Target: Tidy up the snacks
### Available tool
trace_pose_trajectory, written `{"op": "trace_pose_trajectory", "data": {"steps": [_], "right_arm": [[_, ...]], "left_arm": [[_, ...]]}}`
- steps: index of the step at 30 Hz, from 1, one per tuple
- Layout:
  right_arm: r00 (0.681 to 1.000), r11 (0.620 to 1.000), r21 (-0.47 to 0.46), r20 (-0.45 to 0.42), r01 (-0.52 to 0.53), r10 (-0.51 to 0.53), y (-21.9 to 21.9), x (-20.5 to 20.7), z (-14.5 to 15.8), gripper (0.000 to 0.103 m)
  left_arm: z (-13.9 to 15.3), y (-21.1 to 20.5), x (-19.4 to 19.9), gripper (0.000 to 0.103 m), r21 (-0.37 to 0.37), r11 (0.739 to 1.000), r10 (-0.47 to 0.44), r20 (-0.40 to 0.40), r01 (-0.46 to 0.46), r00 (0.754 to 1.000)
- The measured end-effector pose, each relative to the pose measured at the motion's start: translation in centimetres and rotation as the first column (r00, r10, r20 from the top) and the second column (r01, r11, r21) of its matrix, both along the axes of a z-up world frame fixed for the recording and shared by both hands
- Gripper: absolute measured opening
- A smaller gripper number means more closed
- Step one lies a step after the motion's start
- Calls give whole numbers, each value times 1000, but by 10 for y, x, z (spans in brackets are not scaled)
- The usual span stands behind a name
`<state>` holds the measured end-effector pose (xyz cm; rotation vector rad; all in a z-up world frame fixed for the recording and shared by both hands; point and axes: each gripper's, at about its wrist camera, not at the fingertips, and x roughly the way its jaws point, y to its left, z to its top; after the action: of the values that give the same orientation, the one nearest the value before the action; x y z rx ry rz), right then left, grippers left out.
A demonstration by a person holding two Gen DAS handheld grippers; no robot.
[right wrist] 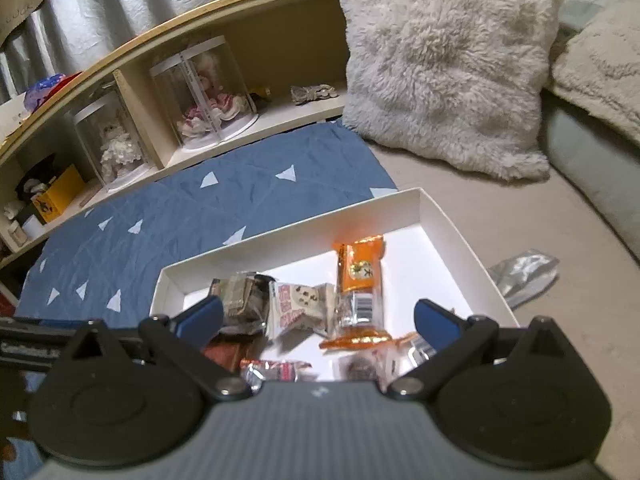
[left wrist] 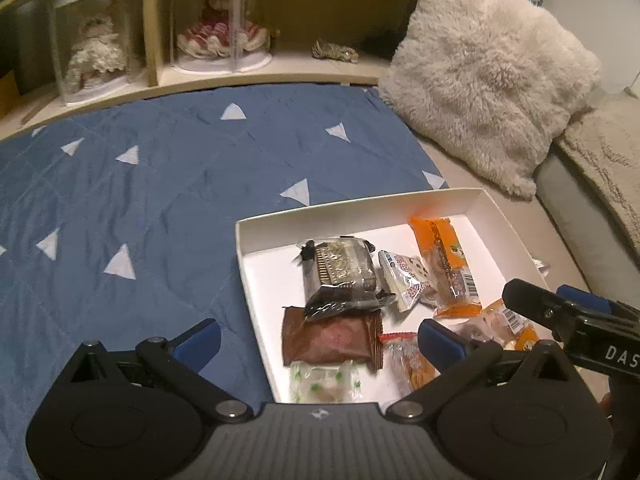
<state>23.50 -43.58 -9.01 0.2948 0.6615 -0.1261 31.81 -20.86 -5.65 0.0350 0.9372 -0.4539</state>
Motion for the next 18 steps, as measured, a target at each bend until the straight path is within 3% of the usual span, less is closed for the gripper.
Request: {"op": "trace_pose_trajectory", "data": {"steps": [10, 18], "right_arm": [[1000, 1000, -32, 24, 0, 1, 14, -48, 29, 102], [997, 991, -133, 74, 12, -2, 39, -97, 57, 102]], "left_arm": [[28, 29, -37, 103, -41, 999, 10, 49, -8, 999], [49, 42, -81, 103, 0, 1000, 1, 146, -1, 989]]}}
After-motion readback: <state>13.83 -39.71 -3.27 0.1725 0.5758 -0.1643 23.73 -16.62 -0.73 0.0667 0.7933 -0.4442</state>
